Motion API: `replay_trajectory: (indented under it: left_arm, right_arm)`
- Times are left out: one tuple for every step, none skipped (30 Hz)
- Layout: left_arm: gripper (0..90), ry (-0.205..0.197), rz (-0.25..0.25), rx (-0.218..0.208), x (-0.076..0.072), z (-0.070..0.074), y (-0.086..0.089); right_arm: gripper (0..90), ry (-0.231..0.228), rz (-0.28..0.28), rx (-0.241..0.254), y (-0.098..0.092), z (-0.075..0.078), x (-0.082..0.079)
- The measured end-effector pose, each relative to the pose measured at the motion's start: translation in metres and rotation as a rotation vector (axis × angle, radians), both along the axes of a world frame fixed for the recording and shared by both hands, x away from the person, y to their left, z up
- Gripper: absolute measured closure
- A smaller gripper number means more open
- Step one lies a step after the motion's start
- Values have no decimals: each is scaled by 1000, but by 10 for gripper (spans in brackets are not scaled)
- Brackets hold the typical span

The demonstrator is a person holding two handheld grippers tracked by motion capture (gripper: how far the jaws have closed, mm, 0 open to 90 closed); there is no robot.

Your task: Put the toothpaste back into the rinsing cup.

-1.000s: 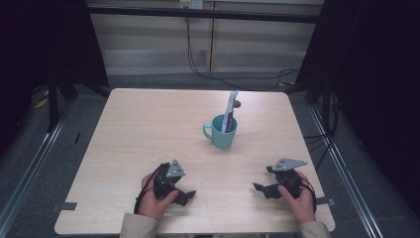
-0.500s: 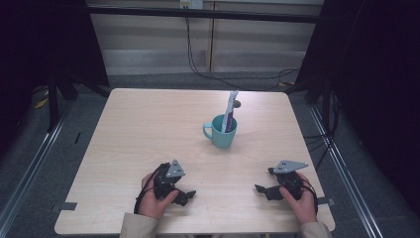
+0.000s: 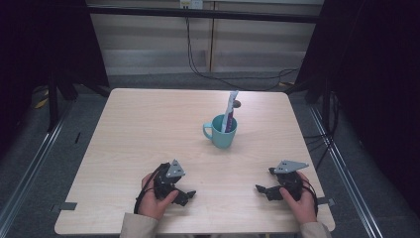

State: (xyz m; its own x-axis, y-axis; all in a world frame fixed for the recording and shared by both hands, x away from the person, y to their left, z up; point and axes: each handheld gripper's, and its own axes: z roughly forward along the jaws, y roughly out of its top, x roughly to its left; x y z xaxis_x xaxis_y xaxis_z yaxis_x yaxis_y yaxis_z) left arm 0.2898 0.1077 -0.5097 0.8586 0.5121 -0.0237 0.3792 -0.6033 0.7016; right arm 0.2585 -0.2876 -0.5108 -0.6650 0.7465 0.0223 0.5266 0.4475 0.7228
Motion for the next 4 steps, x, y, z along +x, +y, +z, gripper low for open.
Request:
replay_trajectory:
  left_arm:
    - [10,0,0,0,0,0,0]
    - [10,0,0,0,0,0,0]
    - [10,0,0,0,0,0,0]
    - [10,0,0,0,0,0,0]
  right_arm:
    - [129,0,1,2,0,0,0]
    - [129,0,1,2,0,0,0]
    - [129,0,1,1,0,0,0]
    - [129,0,0,0,0,0,0]
